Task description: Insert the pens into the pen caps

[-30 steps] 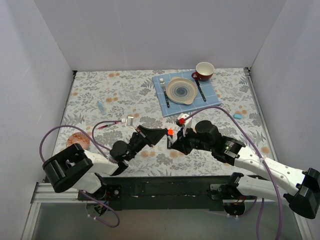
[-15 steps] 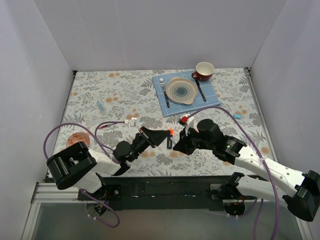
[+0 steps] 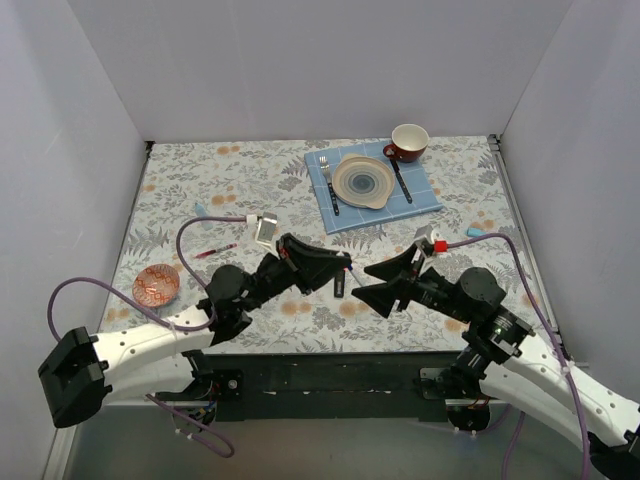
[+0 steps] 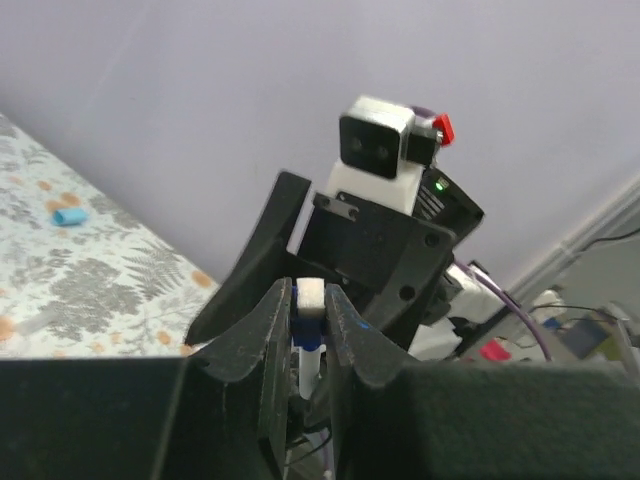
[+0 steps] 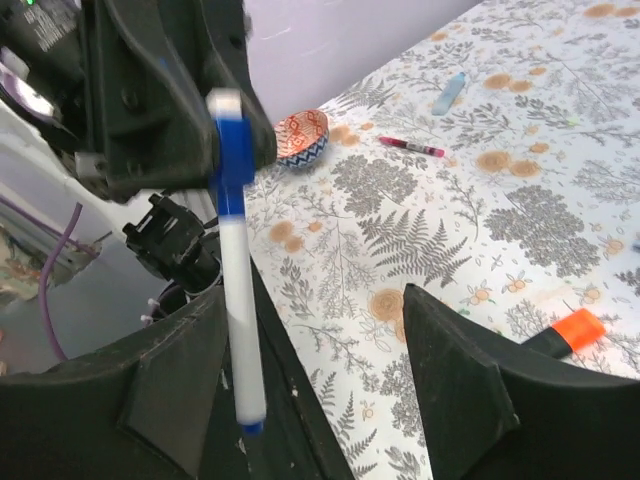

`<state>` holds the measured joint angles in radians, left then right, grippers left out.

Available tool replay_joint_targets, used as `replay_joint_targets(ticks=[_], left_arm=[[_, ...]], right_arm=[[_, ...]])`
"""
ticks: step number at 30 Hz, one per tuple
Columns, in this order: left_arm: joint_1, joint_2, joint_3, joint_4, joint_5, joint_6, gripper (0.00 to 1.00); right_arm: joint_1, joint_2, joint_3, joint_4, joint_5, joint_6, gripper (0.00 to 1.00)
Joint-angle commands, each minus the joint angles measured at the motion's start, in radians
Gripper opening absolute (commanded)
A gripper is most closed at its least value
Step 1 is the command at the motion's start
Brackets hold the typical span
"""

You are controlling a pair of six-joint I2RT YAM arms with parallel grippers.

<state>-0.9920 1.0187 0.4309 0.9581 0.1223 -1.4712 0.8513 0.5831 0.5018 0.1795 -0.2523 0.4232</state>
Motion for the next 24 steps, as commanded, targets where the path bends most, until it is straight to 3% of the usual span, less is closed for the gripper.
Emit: replay_joint_targets(ticks=[1, 5, 13, 20, 24], left_arm=[[0.047, -0.031, 0.187, -0.537, 0.001, 0.189, 0.00], [0.136, 0.064, 0.284, -0.738, -0.007, 0.235, 0.00], [0.199, 0.317, 0.465, -1.018, -0.047, 0.367, 0.00], [0.348, 0.444, 0.459, -1.019, 0.094, 0.359, 0.00], [0.368, 0.524, 0.470, -1.013, 0.145, 0.350, 0.00]], right_arm=[[-0.011, -0.144, -0.066, -0.083, 0.057, 0.087, 0.79], [-0.011, -0.245, -0.085, -0.116, 0.113, 0.108, 0.82], [-0.012, -0.246, -0.049, -0.178, 0.159, 0.066, 0.83], [-0.011, -0.233, -0.037, -0.226, 0.153, 0.045, 0.82], [-0.011, -0.236, -0.043, -0.218, 0.151, 0.045, 0.82]])
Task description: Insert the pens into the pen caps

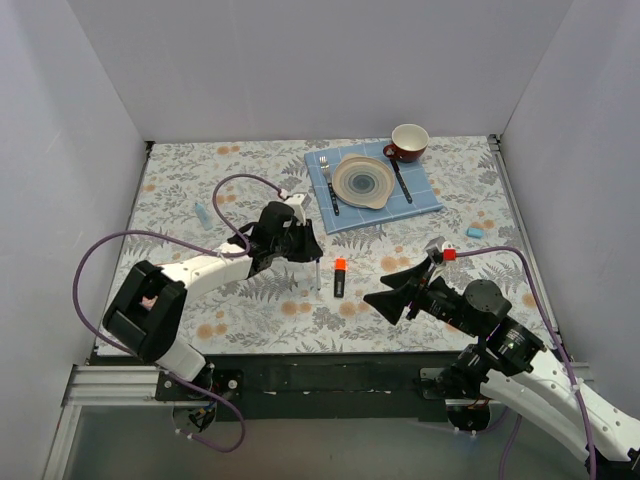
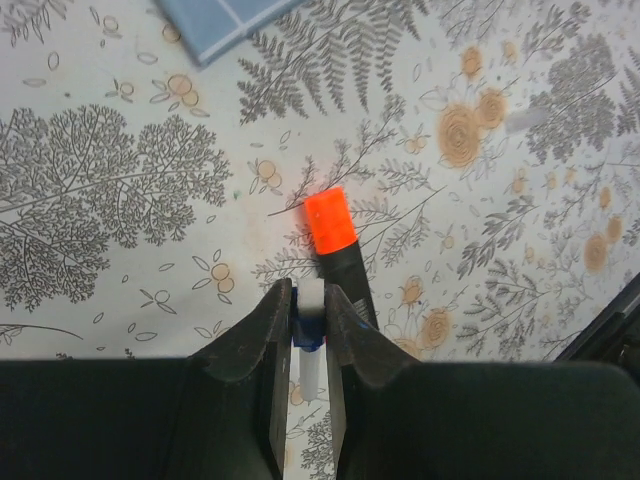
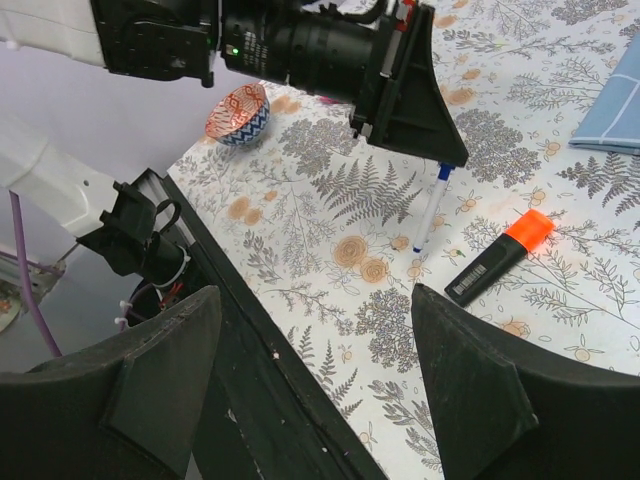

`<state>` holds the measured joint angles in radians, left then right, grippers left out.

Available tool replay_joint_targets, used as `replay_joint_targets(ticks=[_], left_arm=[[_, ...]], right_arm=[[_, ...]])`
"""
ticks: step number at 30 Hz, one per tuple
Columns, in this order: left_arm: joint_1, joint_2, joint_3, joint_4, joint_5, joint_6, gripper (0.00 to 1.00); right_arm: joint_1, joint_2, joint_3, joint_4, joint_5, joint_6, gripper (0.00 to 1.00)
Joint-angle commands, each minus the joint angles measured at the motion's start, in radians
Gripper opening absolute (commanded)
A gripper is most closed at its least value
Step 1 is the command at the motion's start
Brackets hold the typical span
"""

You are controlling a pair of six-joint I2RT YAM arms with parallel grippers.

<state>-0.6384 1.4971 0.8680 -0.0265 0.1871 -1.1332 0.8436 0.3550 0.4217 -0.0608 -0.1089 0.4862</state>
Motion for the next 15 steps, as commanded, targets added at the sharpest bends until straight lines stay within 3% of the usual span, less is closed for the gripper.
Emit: replay_joint_targets(ticks=[1, 5, 13, 15], left_arm=[[0.016, 0.058, 0.031, -0.009, 0.093, 0.006, 0.00], [0.016, 0.124, 0.039, 0.005, 0.091, -0.023, 0.07], [0.019, 0.164, 0.060, -0.010, 0.032, -0.059, 0.46], [0.020, 0.164, 0.092, -0.051, -0.010, -0.059, 0.48]], right_arm=[[-0.005, -0.010, 0.037, 0.024, 0.008, -0.020, 0.82], [-0.003, -0.014, 0.038, 0.024, 0.012, -0.020, 0.82], [-0.003, -0.024, 0.040, 0.013, 0.015, -0.015, 0.82], [-0.003, -0.030, 0.042, 0.007, 0.018, -0.009, 0.82]])
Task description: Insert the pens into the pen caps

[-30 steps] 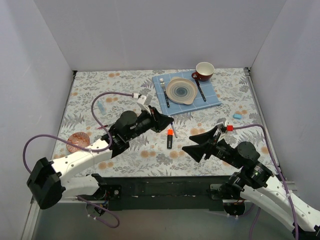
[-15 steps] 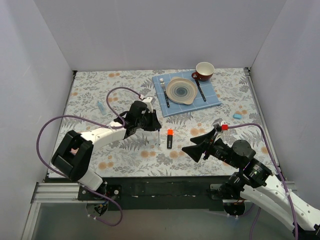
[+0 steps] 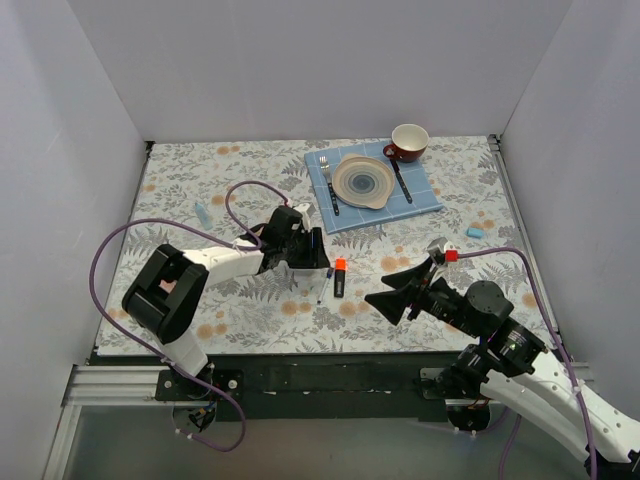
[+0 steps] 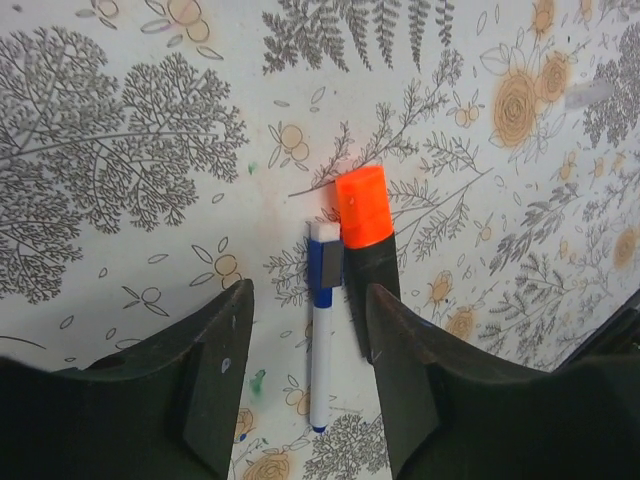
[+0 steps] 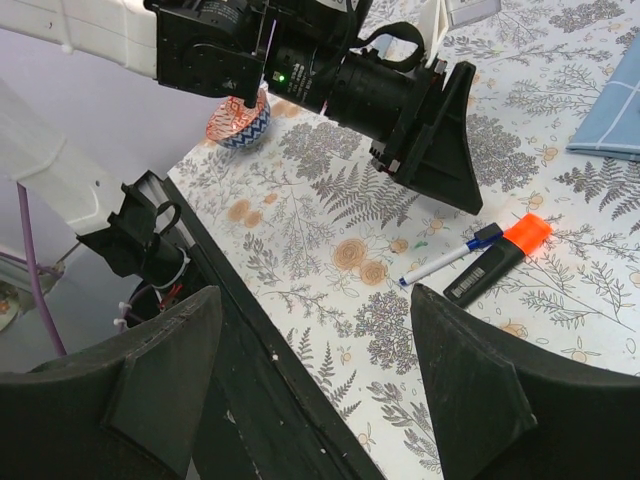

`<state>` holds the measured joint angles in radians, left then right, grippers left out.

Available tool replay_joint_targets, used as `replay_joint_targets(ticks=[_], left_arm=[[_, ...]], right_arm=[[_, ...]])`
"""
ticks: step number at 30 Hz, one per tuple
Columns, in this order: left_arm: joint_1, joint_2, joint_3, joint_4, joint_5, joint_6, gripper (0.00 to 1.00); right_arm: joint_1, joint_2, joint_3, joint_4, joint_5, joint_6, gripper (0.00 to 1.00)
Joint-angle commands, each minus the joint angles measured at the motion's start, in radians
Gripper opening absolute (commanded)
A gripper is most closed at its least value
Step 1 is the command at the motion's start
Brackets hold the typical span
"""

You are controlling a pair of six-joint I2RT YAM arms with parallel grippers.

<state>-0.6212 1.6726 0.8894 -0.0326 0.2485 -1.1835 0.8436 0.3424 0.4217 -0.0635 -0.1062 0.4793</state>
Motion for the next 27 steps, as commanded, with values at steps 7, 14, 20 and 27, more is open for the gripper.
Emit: replay_joint_targets(ticks=[7, 14, 20, 27], left_arm=[[0.090, -0.020, 0.236, -0.268, -0.339, -0.114, 0.63], [0.392, -0.064, 0.235, -0.311, -0.494, -0.194, 0.63], [0.546, 0.044, 0.348, -0.412, -0.567, -0.137, 0.59], [0.597, 0.162, 0.422, -0.429, -0.586, -0.036, 0.56]], right_arm=[[-0.003, -0.049, 0.037, -0.010, 0.039, 0.010, 0.82], [-0.005, -0.068, 0.034, -0.035, 0.040, 0.016, 0.81], [-0.003, -0.088, 0.057, -0.070, 0.077, -0.016, 0.81], [-0.003, -0.114, 0.065, -0.087, 0.102, -0.044, 0.81]])
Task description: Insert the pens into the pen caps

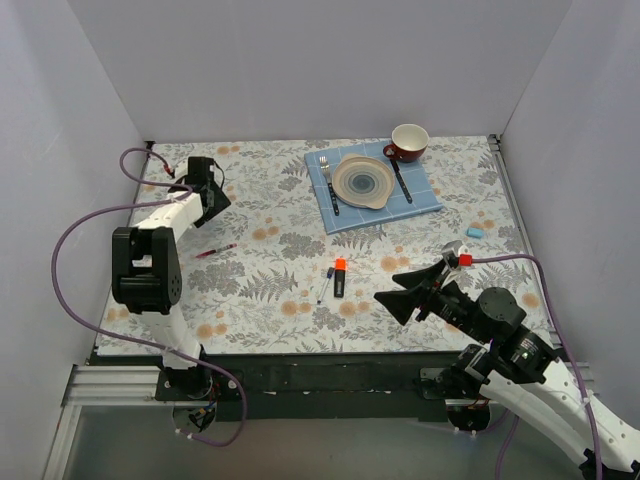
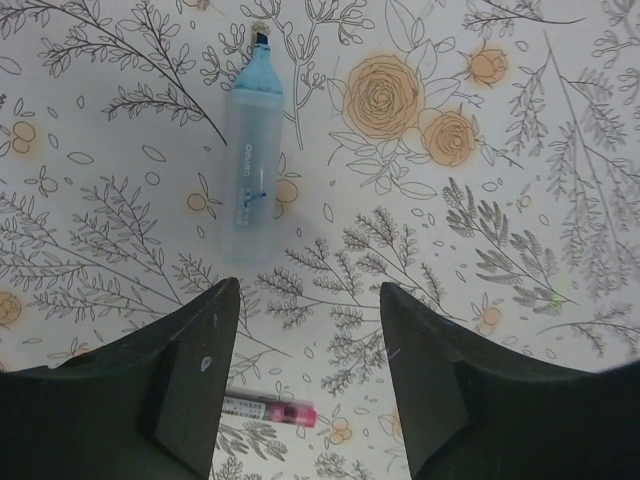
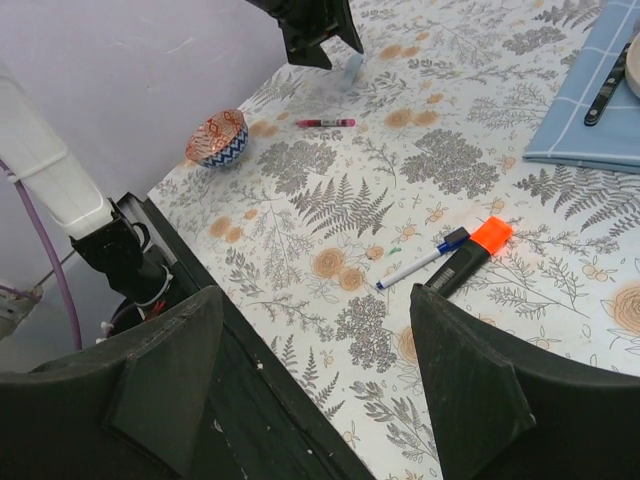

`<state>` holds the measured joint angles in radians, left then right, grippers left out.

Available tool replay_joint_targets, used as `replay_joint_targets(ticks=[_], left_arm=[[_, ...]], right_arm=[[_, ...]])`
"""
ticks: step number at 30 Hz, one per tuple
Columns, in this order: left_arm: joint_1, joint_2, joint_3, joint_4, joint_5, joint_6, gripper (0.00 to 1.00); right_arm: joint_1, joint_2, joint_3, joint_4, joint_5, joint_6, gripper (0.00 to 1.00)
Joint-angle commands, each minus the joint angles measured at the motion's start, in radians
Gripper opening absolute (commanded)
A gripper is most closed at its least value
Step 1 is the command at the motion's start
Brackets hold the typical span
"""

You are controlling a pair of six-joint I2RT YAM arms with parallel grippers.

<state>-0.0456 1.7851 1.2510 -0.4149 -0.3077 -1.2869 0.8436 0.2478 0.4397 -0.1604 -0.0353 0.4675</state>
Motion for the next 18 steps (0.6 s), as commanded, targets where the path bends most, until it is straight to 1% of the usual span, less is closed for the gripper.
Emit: replay_joint_targets(ticks=[1, 2, 4, 7, 8, 9, 14, 17, 18], left_arm=[[0.027, 0.078, 0.068, -0.051, -0.025, 0.073, 0.55], [0.035, 0.089, 0.082, -0.053, -0.030, 0.083, 0.53], [0.038, 0.114, 0.088, -0.056, -0.054, 0.087, 0.53], [0.044, 0.131, 0.094, -0.048, -0.053, 0.106, 0.53], [0.044, 0.148, 0.099, -0.050, -0.045, 0.113, 0.53], [0.076, 0.152, 0.103, -0.054, -0.042, 0.115, 0.53], [0.095, 0.190, 0.105, -0.038, -0.019, 0.136, 0.51], [0.101, 0.207, 0.110, -0.035, -0.004, 0.150, 0.44], [0.102, 0.214, 0.111, -0.036, -0.002, 0.158, 0.38]], right_arm=[[-0.003, -0.022, 0.048, 0.012, 0.031, -0.033, 0.81], [-0.003, -0.021, 0.048, 0.010, 0.031, -0.036, 0.81], [-0.003, -0.022, 0.050, 0.007, 0.061, -0.044, 0.81], [-0.002, -0.024, 0.047, 0.002, 0.067, -0.049, 0.82], [-0.003, -0.024, 0.047, 0.005, 0.069, -0.050, 0.82], [-0.005, -0.024, 0.047, 0.007, 0.071, -0.053, 0.82], [-0.003, -0.019, 0.053, 0.005, 0.071, -0.058, 0.82], [-0.003, -0.019, 0.054, 0.009, 0.069, -0.058, 0.82], [-0.005, -0.019, 0.054, 0.007, 0.069, -0.056, 0.82]])
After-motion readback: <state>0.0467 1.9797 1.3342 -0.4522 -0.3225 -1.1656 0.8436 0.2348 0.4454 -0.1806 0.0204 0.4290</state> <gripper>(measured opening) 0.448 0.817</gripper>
